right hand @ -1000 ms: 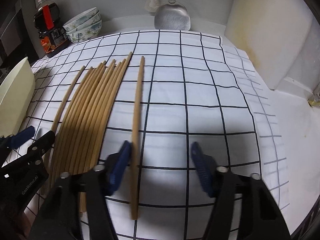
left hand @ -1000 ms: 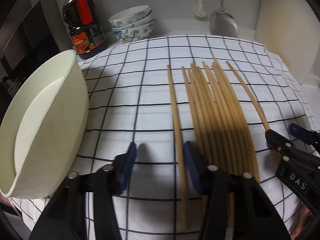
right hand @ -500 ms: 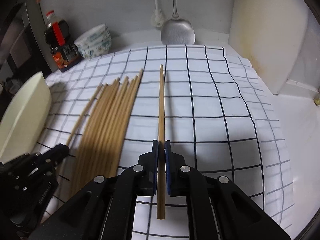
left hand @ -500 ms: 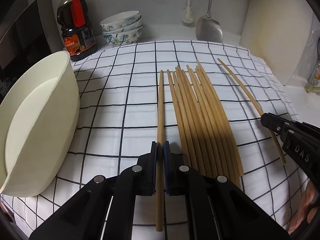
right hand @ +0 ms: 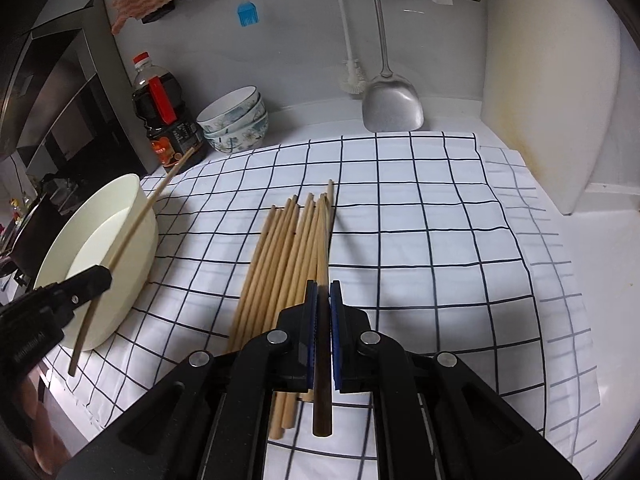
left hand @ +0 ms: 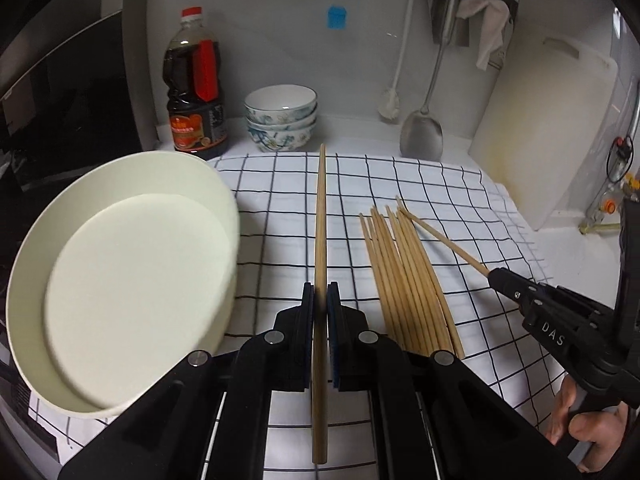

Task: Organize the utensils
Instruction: 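Carry both held chopsticks up and over the cream-white basin with both tools, then lower both chopsticks into the basin and open both tools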

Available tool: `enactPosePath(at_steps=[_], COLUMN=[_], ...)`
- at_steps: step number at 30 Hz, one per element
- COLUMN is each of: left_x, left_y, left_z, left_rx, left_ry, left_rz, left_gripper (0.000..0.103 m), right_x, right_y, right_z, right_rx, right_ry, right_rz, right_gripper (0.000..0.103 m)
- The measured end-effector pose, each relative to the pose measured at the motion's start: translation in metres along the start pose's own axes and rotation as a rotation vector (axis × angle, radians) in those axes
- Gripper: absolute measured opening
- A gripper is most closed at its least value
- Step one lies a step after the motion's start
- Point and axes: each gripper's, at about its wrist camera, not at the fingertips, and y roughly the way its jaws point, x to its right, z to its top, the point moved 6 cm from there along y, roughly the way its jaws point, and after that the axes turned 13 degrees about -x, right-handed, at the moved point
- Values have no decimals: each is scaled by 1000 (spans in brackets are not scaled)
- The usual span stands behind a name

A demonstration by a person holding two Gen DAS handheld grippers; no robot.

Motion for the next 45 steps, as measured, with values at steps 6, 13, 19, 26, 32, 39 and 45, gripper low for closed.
enactPosePath(at_steps=[6, 13, 19, 26, 32, 39, 45], left_x=[-21, -53, -94, -162, -209, -232, -234], left_y=[-21, -48, -66, -57, -35, -17, 1], left_z=[2, 6, 12, 12, 4, 0, 0], left_rx=[23, 58, 81, 66, 24, -7, -39], left_ry=[-21, -58, -99, -171, -225, -242, -238], left_rz=[-31, -49, -26, -3, 9, 28, 30], left_gripper=[7, 7, 7, 7, 7, 7, 7], right_x=[-6, -46, -118, -201, -251, -280, -287], right_y=[-14, -34, -34, -5, 32, 62, 75], right_z=[3, 9, 21, 38, 41, 40, 38], right_rx=[40, 89, 107, 64, -8, -58, -97], right_ry=[5, -32, -107, -188, -248, -277, -284], right_rz=[15, 102, 198, 258, 247, 222, 205], right_gripper=[6, 6, 6, 6, 6, 6, 6])
